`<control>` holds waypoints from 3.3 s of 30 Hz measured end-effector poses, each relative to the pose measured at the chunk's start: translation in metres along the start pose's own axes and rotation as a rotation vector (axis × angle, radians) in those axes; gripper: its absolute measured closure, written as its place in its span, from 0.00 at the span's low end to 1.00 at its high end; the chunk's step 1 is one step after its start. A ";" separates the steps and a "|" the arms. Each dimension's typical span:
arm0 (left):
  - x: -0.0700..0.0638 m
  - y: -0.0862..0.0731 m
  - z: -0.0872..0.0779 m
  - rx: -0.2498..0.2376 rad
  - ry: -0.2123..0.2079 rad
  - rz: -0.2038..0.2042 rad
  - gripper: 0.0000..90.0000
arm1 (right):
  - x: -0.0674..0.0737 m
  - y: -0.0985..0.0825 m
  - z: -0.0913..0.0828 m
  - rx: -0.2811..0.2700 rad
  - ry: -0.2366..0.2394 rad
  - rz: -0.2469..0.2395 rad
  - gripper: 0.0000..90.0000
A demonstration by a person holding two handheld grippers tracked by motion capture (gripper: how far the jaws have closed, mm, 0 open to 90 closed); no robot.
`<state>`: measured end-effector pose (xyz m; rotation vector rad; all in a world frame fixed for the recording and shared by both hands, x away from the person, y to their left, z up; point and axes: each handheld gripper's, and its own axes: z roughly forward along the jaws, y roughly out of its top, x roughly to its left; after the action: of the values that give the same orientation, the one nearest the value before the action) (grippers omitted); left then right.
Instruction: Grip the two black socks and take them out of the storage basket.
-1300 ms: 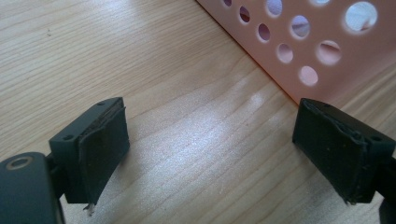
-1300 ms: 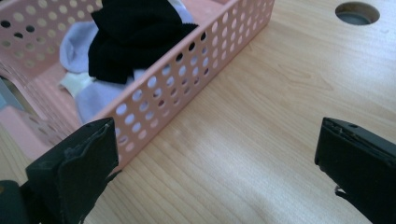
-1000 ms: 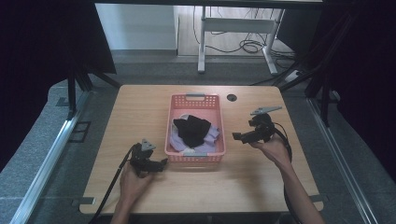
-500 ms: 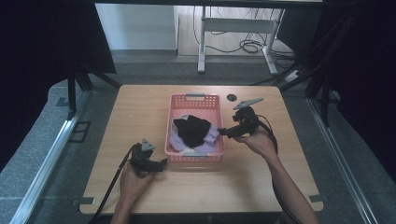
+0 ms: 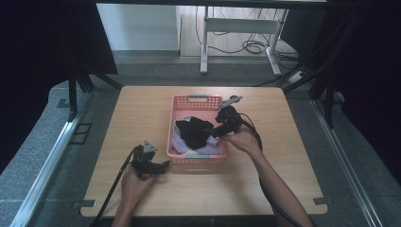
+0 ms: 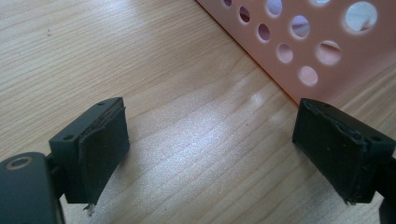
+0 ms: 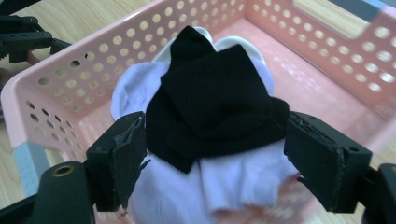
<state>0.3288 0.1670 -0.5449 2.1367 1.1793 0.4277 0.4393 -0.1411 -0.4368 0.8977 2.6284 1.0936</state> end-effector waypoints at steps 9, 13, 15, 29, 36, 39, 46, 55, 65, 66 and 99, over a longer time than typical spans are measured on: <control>0.000 0.000 0.000 0.001 0.000 0.001 0.11 | 0.006 0.013 0.034 0.066 0.004 -0.031 0.29; 0.000 0.000 0.000 -0.001 0.000 0.002 0.11 | 0.006 0.017 0.047 0.114 -0.010 -0.041 0.29; 0.000 0.000 0.000 0.001 0.000 0.002 0.11 | 0.006 0.019 0.053 0.139 -0.019 -0.050 0.29; 0.000 0.000 0.000 0.002 -0.001 0.002 0.11 | 0.004 0.020 0.074 0.274 -0.035 -0.106 0.87; 0.000 0.000 0.000 0.001 -0.001 0.002 0.11 | 0.003 0.023 0.056 0.216 -0.039 -0.083 0.96; 0.000 0.000 0.000 0.001 -0.001 0.002 0.11 | 0.001 0.026 0.044 0.176 -0.036 -0.074 0.96; 0.000 0.000 0.000 0.000 -0.001 0.001 0.11 | -0.003 0.035 0.016 0.094 -0.036 -0.063 0.96; 0.000 0.000 0.000 -0.003 0.001 -0.001 0.11 | -0.004 0.046 -0.013 0.020 -0.041 -0.055 0.96; 0.000 0.000 0.000 -0.003 0.002 0.000 0.11 | -0.001 0.057 -0.042 -0.042 -0.038 -0.073 0.95; 0.000 0.000 0.000 -0.002 0.002 0.000 0.11 | -0.001 0.059 -0.050 -0.059 -0.033 -0.077 0.95; -0.001 0.000 0.001 -0.012 0.002 -0.011 0.12 | -0.039 0.020 -0.147 -0.170 -0.161 0.002 0.95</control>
<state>0.3288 0.1657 -0.5455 2.1192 1.1864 0.4311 0.4278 -0.2399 -0.3207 0.9117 2.3660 1.1728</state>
